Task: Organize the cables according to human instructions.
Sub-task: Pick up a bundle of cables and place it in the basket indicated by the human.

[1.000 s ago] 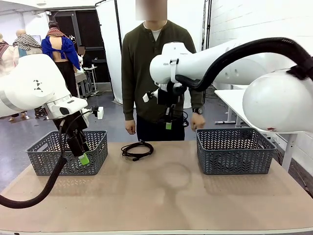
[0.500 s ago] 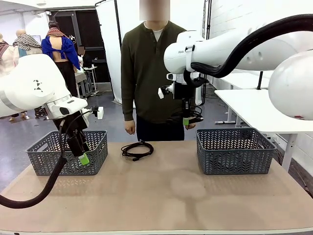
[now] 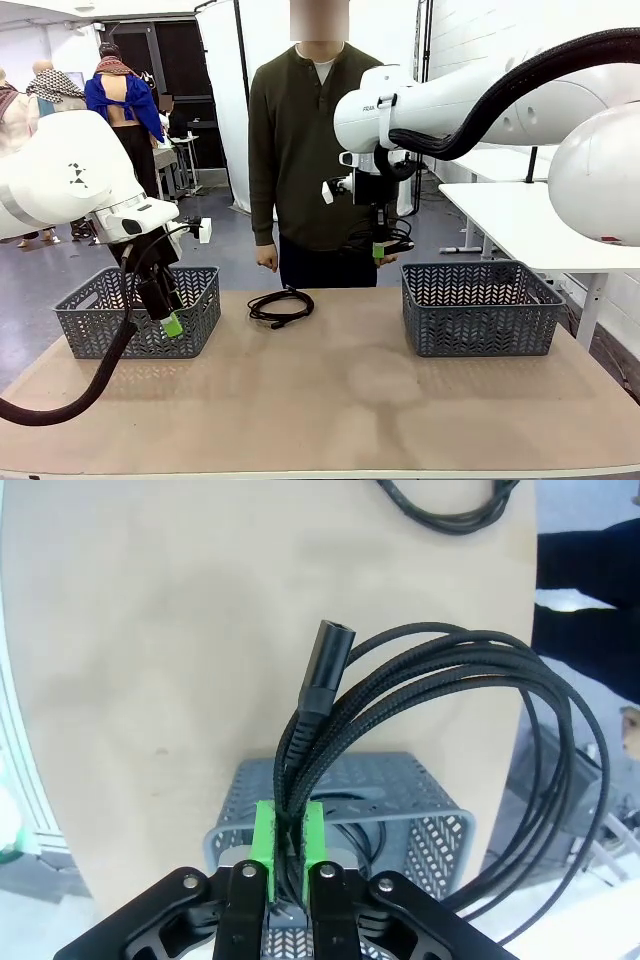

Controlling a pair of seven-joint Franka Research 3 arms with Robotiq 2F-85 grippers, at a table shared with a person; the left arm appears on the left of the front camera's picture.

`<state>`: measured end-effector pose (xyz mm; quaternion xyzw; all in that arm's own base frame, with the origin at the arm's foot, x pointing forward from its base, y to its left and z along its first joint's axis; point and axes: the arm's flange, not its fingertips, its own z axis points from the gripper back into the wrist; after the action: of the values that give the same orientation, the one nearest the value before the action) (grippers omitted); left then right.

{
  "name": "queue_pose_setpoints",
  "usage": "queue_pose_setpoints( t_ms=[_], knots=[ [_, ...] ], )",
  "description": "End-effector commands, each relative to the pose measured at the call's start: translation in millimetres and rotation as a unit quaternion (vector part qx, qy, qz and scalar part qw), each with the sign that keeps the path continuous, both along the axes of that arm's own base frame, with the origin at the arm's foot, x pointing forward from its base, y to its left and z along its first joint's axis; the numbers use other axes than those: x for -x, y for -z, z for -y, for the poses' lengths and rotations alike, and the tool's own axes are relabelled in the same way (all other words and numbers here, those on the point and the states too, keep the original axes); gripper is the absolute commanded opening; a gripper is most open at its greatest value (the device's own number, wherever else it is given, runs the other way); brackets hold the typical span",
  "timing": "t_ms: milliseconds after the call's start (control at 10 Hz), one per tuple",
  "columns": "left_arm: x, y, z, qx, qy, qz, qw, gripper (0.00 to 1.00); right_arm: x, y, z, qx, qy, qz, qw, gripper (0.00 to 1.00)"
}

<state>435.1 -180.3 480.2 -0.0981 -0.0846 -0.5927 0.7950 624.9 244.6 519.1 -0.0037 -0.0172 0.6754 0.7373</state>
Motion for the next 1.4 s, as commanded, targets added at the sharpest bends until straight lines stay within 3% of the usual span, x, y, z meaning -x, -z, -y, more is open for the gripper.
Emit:
queue_pose_setpoints(
  t_ms=[0,500,1000,1300],
  knots=[
    [0,-1,0,0.001,-0.002,0.005,1.0,1.0,-4,-3,-1,0.0,0.002,0.001,1.0,0.0],
    [0,-1,0,0.001,-0.002,0.005,1.0,1.0,39,-1,63,-0.01,-0.012,0.013,1.0,0.0],
    [0,-1,0,0.001,-0.002,0.005,1.0,1.0,54,22,136,-0.022,-0.007,0.046,0.999,0.0],
    [0,-1,0,0.001,-0.002,0.005,1.0,1.0,57,37,167,-0.02,0.006,0.027,0.999,0.0]
  ],
)
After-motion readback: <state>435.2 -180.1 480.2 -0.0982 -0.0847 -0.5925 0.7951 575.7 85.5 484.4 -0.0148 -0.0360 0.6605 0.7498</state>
